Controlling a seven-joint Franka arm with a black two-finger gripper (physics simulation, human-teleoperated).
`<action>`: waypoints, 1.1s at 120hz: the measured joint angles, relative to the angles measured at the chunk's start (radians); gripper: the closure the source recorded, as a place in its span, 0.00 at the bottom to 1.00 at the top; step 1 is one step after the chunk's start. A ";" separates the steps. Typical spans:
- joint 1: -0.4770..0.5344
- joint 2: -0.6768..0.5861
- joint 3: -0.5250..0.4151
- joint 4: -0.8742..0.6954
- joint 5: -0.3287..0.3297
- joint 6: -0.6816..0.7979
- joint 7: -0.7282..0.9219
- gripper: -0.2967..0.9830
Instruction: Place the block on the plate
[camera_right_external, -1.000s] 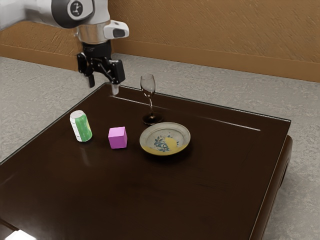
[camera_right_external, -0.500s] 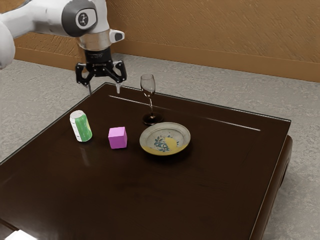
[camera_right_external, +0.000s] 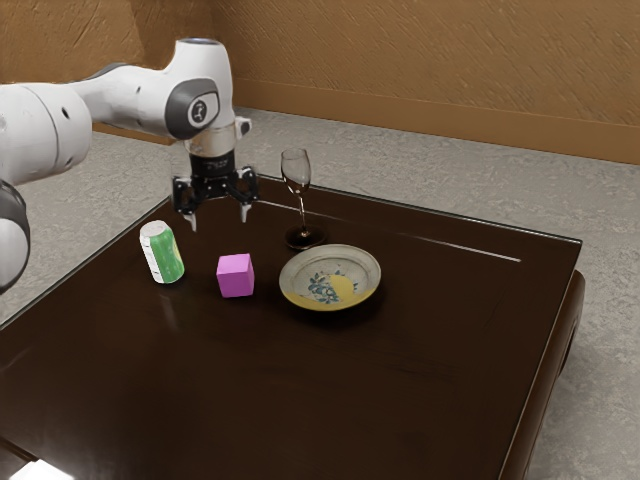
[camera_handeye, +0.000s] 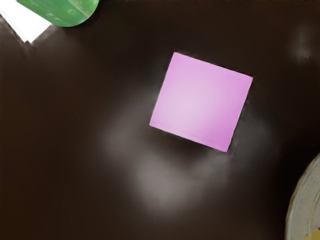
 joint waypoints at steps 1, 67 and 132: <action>0.003 0.009 -0.001 0.008 0.000 0.003 -0.001 0.23; 0.255 0.215 -0.272 0.090 0.136 0.140 -0.042 0.23; 0.294 0.296 -0.352 0.075 0.256 0.222 -0.009 0.23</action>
